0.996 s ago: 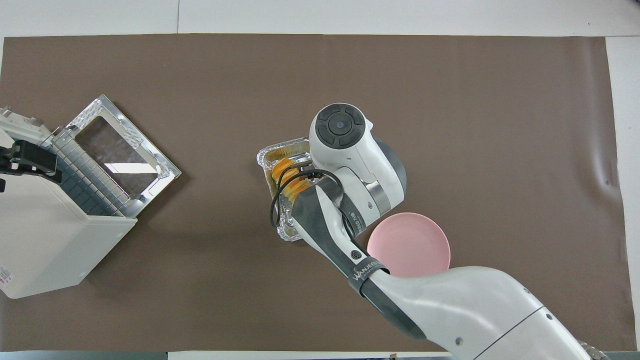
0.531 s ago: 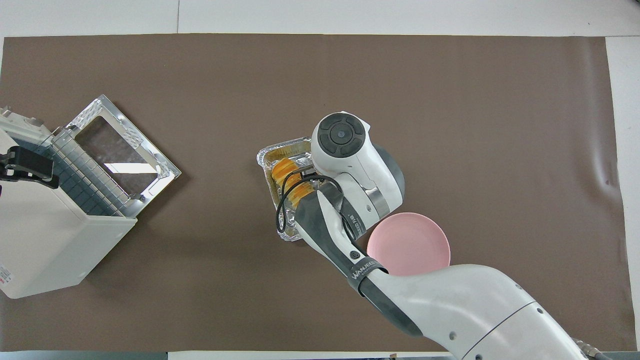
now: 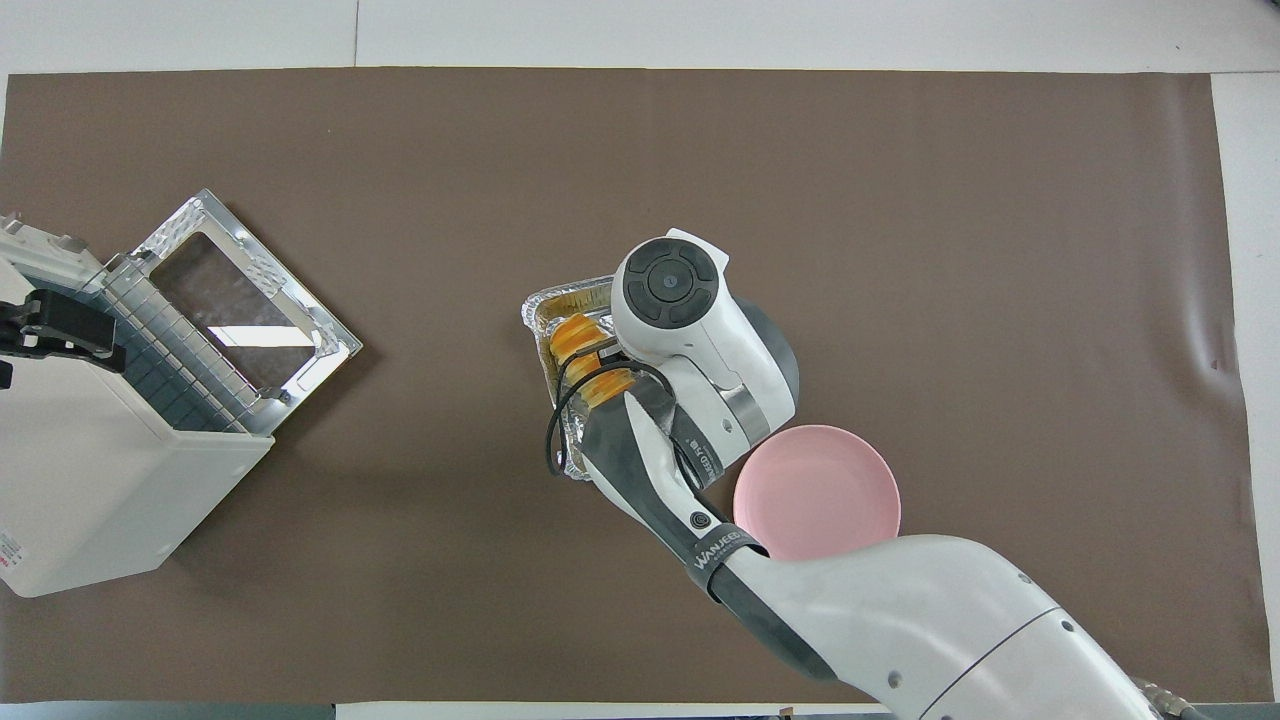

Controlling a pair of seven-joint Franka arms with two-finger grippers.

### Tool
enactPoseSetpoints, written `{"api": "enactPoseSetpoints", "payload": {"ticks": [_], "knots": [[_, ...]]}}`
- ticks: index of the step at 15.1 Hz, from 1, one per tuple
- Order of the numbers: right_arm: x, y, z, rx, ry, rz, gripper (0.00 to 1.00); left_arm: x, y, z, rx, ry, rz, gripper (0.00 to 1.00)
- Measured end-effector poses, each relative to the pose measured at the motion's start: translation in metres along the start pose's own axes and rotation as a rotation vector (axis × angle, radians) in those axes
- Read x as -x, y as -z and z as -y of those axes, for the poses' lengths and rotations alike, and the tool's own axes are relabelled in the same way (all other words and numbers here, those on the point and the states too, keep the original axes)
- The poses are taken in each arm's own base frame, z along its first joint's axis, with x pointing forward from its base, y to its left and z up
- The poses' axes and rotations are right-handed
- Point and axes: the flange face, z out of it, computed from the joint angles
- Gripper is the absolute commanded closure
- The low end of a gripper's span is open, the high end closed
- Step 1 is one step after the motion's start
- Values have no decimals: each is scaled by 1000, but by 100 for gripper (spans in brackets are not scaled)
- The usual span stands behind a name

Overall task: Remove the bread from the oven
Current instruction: 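Reach the right gripper to the foil tray and grasp its edge, then slide the foil tray away from the oven with the right gripper, then grasp the bread rolls in the tray with the right gripper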

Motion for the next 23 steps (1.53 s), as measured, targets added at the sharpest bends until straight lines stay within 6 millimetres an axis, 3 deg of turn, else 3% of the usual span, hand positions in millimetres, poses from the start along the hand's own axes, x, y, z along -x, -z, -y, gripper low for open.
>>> {"api": "enactPoseSetpoints", "payload": {"ticks": [3,6,8,11,16,19,21,23], "knots": [[-4,12,0,3,-11,7,100,1,0,-13,-5,-23,-1,0],[-23,58,-23,5,-66,25,100,1,1,-10,-4,-17,-1,0],[-37,92,-62,-26,-143,28,100,2,2,-10,-3,-18,-5,0],[-50,119,-154,-46,-272,12,100,2,3,-10,-3,-17,-8,0],[-50,108,-254,-49,-329,25,100,3,4,-9,-3,-16,-10,0],[-43,74,-306,-65,-365,40,100,3,4,-9,-3,-16,-10,0],[-37,43,-321,-85,-357,34,100,3,4,-9,-3,-16,-10,0],[-35,25,-321,-86,-357,40,100,3,4,-9,-3,-16,-10,0]]}}
